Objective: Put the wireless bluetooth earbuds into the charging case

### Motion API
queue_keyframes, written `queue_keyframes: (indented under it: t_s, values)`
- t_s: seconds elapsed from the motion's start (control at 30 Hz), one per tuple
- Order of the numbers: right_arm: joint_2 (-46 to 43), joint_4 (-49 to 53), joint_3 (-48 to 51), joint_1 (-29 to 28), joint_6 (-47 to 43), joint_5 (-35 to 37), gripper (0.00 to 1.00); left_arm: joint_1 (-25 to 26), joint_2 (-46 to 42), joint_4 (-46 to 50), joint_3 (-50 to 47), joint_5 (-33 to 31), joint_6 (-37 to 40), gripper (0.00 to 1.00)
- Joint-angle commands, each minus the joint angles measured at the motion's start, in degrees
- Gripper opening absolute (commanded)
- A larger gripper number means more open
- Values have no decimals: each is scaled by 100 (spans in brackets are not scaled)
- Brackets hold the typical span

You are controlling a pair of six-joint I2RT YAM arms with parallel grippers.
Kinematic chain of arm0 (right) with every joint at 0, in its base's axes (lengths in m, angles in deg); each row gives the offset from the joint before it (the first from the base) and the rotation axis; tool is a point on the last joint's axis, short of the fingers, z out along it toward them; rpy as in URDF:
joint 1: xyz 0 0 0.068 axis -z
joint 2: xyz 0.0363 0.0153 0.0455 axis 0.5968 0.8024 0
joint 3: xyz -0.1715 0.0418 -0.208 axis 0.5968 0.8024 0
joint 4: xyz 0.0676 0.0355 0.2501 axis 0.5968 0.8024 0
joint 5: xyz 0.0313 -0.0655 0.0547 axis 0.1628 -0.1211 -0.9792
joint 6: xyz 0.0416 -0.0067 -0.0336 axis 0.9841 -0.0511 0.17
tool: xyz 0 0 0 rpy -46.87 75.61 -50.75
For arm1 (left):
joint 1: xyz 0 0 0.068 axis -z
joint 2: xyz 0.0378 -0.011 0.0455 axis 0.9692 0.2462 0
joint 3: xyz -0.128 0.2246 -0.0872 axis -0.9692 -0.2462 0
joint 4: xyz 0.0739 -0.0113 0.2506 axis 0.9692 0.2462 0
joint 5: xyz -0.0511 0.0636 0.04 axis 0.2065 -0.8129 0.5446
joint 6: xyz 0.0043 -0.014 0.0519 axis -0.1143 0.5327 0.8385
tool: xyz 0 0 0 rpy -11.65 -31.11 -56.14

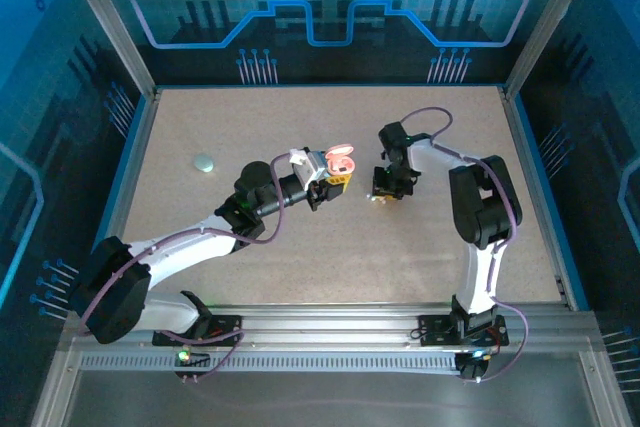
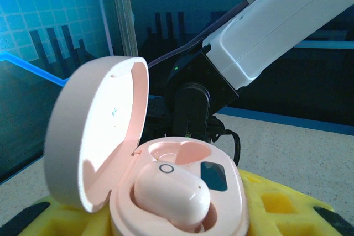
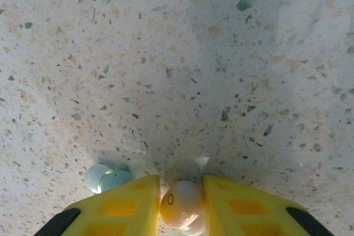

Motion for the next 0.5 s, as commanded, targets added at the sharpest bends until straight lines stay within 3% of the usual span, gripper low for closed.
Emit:
queue_keyframes:
  t_s: [0.0,0.47]
  values:
    - [120,303,-169,-112,-71,284,27,27,-123,-142,0,109,-93,32]
    - [72,371,-251,-193,47,465,30,25,-114,-129,39,152,-119,32]
